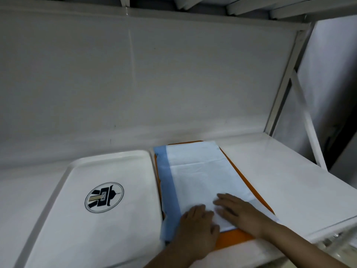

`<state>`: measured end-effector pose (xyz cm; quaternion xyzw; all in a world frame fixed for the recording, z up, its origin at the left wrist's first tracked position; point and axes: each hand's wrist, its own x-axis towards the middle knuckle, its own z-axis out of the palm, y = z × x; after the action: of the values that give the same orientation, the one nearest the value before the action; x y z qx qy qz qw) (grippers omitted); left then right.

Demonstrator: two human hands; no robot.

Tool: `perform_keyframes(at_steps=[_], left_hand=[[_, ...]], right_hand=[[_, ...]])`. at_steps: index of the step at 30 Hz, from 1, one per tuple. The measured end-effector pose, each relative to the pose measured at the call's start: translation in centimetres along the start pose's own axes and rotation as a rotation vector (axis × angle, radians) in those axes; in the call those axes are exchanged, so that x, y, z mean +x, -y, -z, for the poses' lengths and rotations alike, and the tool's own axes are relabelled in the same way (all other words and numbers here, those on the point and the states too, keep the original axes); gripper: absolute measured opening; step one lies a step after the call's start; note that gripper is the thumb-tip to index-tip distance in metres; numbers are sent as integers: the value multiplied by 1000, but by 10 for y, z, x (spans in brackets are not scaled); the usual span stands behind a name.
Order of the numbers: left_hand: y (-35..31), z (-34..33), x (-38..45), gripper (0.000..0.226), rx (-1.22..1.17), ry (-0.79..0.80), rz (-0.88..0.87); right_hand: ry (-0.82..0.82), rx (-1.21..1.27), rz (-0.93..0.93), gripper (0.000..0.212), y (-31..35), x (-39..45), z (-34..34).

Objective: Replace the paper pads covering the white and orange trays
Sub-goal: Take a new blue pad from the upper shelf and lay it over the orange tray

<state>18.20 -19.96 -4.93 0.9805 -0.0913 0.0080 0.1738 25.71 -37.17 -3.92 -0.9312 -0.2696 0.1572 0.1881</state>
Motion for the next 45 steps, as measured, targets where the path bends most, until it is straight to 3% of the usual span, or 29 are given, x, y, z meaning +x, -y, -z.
perform_keyframes(at_steps=[1,3,7,10,12,14,17,18,24,37,41,43,45], left_hand=[[-4,2,-8,42,-1,-82,-7],[-12,12,-24,52,-18,-75,15],[-1,4,-48,63,130,-67,-26],[0,2,-56,89,149,116,4],[-5,4,-57,93,200,99,42],[-14,7,-59,82,258,51,58],[-24,4,-58,32,305,-19,15],[-25,1,-58,29,339,-47,-13],[-5,4,-63,33,415,-175,-16],[13,6,-73,29,457,-182,-51],[12,7,-80,16,387,-156,-30],[13,8,-81,29,357,-123,-10],[12,9,-81,60,345,-117,-44]], right_hand=[[-14,-1,24,82,-2,-9,1],[-37,-47,38,103,-3,-30,5],[-94,-213,98,86,-5,-64,3],[-106,-259,67,87,-12,-76,-1],[-120,-276,37,90,-9,-80,-4],[-147,-292,47,84,5,-79,-8],[-185,-312,184,60,27,-69,-20],[-203,-339,232,52,32,-65,-24],[-248,-445,252,39,9,-71,-13],[-411,-716,13,42,-51,-84,0],[-424,-478,-172,34,-36,-89,-1],[-575,-187,-354,29,-27,-90,4],[-635,80,-537,22,-27,-87,12]])
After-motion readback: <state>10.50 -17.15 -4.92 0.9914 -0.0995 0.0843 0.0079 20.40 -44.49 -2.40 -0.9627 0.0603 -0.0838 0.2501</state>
